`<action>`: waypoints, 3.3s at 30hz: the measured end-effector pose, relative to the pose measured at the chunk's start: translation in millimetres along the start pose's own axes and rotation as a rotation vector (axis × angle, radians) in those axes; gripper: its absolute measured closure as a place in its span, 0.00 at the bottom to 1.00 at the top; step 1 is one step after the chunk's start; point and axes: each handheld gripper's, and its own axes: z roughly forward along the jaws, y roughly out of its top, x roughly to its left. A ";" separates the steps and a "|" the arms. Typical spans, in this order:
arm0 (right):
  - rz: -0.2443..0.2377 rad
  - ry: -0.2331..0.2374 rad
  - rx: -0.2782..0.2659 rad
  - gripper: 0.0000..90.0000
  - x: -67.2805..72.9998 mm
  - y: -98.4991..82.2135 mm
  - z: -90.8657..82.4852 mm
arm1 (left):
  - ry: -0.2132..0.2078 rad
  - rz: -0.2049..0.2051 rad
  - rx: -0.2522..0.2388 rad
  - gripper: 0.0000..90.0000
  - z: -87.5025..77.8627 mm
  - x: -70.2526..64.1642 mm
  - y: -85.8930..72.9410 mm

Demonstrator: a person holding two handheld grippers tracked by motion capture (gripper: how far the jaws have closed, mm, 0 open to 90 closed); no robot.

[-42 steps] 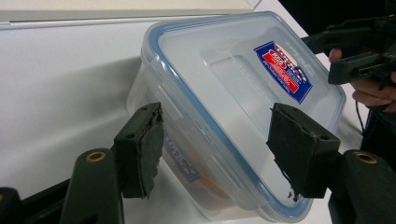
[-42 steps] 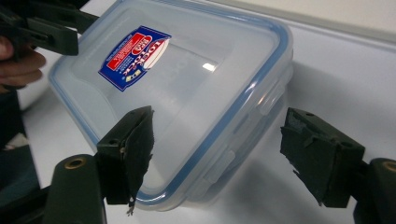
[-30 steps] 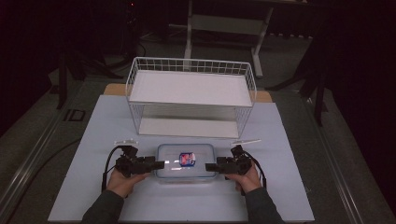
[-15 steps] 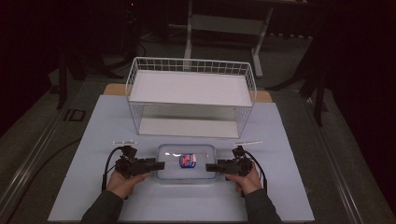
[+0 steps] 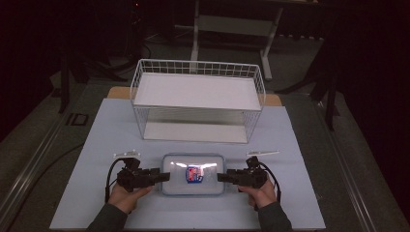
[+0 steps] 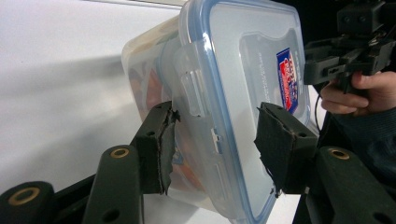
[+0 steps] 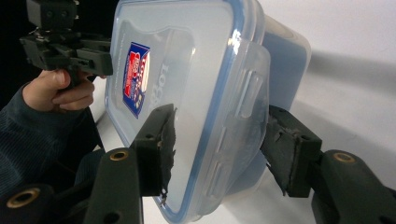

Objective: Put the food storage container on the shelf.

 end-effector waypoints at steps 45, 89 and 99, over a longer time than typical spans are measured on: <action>-0.135 -0.041 -0.157 0.55 34.0 -1.5 -17.6 | 0.075 0.141 -0.120 0.57 -22.9 -32.3 5.4; -0.286 -0.055 -0.338 0.55 70.7 72.8 -54.2 | 0.069 0.260 -0.292 0.58 -55.9 -64.5 94.2; -0.298 -0.029 -0.390 0.55 76.2 93.1 -61.7 | 0.084 0.295 -0.331 0.58 -67.4 -77.3 120.8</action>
